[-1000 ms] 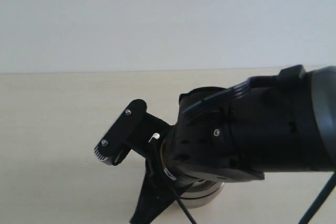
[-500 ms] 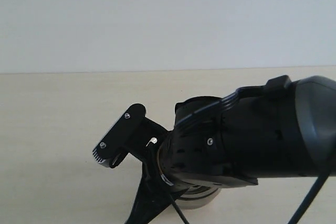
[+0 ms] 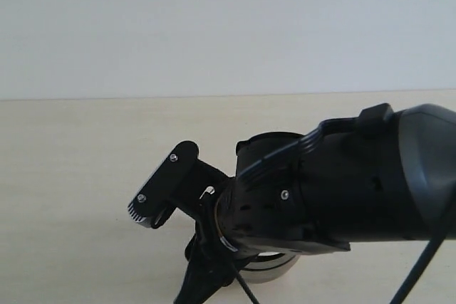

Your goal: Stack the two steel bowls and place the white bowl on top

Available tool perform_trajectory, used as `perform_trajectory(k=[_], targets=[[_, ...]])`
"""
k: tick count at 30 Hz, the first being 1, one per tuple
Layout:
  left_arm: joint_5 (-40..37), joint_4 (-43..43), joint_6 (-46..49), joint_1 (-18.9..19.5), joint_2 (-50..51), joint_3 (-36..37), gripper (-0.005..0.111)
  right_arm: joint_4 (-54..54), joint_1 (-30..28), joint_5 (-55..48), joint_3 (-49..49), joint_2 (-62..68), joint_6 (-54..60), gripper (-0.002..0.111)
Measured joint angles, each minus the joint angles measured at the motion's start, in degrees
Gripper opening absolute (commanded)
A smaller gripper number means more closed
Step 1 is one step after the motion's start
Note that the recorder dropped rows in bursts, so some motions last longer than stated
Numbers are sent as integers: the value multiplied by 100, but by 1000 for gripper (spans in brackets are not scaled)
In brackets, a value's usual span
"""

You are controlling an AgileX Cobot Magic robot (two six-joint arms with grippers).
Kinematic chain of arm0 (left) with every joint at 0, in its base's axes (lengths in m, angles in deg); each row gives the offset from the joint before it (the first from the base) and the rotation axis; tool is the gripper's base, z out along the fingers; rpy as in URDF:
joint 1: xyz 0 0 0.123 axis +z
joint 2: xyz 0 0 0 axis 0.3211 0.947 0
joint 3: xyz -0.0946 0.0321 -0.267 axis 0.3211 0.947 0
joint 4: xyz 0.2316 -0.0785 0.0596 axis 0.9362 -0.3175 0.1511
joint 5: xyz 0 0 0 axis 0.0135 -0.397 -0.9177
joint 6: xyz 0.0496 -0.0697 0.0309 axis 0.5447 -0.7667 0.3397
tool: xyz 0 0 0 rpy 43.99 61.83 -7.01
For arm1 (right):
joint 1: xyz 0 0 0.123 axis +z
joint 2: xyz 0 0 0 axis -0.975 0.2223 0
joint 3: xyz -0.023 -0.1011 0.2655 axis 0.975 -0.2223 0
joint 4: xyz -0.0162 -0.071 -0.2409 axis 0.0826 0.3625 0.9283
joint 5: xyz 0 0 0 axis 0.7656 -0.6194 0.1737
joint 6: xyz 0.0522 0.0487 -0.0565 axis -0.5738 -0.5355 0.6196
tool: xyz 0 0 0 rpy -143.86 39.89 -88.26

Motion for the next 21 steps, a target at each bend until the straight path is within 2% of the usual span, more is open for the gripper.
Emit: perform_trajectory(k=[3, 5, 8, 10, 21], targets=[[0, 0, 0, 0, 0, 0, 4, 101, 0, -84, 0, -10, -62, 43], [0, 0, 0, 0, 0, 0, 4, 160, 0, -193, 36, -67, -76, 36], [0, 0, 0, 0, 0, 0, 4, 185, 0, -227, 73, -262, -117, 17], [0, 0, 0, 0, 0, 0, 4, 185, 0, -177, 73, -416, -183, -1], [0, 0, 0, 0, 0, 0, 4, -19, 0, 705, 73, -234, -370, 0]])
